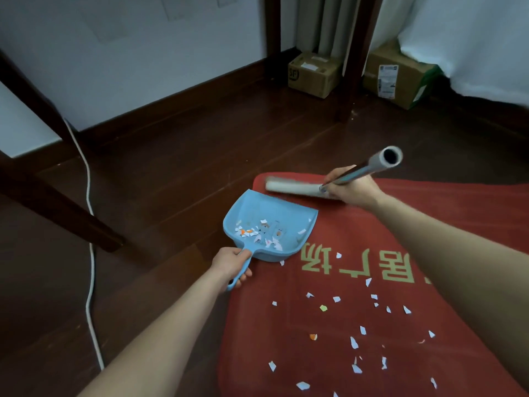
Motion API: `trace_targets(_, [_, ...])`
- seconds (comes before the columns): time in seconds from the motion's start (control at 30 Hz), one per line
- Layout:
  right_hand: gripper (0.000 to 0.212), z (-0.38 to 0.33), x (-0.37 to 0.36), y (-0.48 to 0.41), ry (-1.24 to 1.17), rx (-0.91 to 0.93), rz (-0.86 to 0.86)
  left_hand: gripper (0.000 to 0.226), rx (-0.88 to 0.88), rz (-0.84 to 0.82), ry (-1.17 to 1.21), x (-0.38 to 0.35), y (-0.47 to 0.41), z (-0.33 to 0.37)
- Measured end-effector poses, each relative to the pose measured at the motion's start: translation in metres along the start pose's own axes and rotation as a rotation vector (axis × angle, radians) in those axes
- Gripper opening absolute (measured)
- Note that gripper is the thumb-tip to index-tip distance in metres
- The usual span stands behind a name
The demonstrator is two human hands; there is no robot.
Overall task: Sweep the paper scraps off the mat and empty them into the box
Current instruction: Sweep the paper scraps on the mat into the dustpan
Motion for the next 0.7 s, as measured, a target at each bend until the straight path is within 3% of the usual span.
trace_targets(0.07, [0.012, -0.003, 0.018, -0.003, -0.115, 0.025, -0.115, 0.026, 0.016, -0.011, 0.006, 0.002, -0.003, -0.004])
trace_targets(0.2, [0.014, -0.005, 0.055, -0.002, -0.279, 0.009, 0.040, 0.025, 0.019, -0.004, 0.002, 0.001, -0.003, -0.009])
trace_targets(0.37, [0.013, 0.011, 0.021, 0.001, -0.180, 0.015, 0.202, 0.025, 0.012, -0.003, -0.002, -0.001, 0.000, -0.006])
trace_targets(0.47, [0.013, 0.005, -0.002, 0.003, -0.092, 0.028, 0.022, 0.025, 0.015, -0.011, -0.010, -0.001, 0.001, -0.006])
trace_targets(0.57, [0.014, -0.013, 0.008, 0.014, -0.178, 0.034, -0.166, 0.023, 0.013, -0.015, -0.011, 0.002, 0.001, -0.006])
trace_targets(0.7, [0.013, -0.013, 0.050, 0.038, -0.318, 0.017, -0.012, 0.023, -0.086, 0.041, -0.084, 0.009, 0.004, -0.003])
Point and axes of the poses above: each hand's wrist, its own y-axis away from the middle knuckle, its own x-axis out of the back of the hand, z = x × y, the point moved 5 cm from there along -y, towards the middle knuckle
